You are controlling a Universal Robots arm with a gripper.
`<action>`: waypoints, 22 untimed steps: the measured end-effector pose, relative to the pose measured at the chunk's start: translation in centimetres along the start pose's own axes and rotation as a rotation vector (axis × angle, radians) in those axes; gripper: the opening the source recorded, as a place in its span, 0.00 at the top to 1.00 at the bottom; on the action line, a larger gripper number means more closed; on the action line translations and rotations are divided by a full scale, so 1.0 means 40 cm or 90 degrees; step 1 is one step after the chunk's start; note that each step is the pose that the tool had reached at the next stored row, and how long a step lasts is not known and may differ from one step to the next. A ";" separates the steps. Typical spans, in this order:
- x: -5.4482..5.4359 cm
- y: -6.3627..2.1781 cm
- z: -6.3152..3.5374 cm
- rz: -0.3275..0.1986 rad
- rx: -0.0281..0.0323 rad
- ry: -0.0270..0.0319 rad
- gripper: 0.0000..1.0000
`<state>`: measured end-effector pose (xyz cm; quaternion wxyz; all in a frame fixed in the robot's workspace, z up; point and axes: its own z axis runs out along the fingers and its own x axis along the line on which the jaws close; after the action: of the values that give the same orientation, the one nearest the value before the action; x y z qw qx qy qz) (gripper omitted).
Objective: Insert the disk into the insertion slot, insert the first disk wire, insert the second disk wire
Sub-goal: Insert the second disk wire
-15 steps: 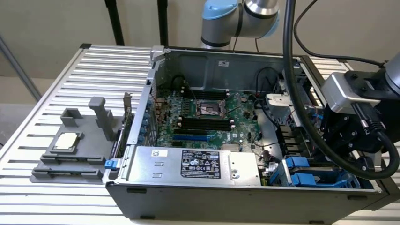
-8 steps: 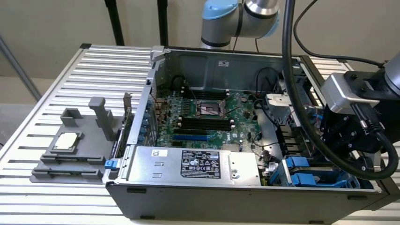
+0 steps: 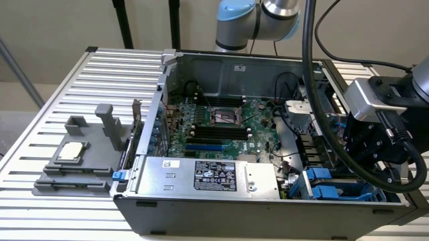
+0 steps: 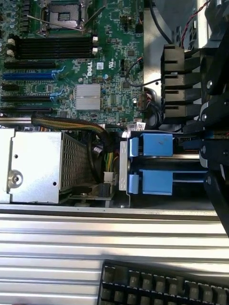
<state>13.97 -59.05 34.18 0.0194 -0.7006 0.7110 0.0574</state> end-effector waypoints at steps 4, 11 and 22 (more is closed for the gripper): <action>-0.001 0.000 0.000 0.003 0.0003 -0.0003 0.84; -0.001 0.000 0.001 0.009 0.0010 -0.0015 0.84; 0.008 -0.001 0.008 0.011 0.0010 -0.0078 0.84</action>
<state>14.00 -59.32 33.83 0.0238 -0.6942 0.7167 0.0613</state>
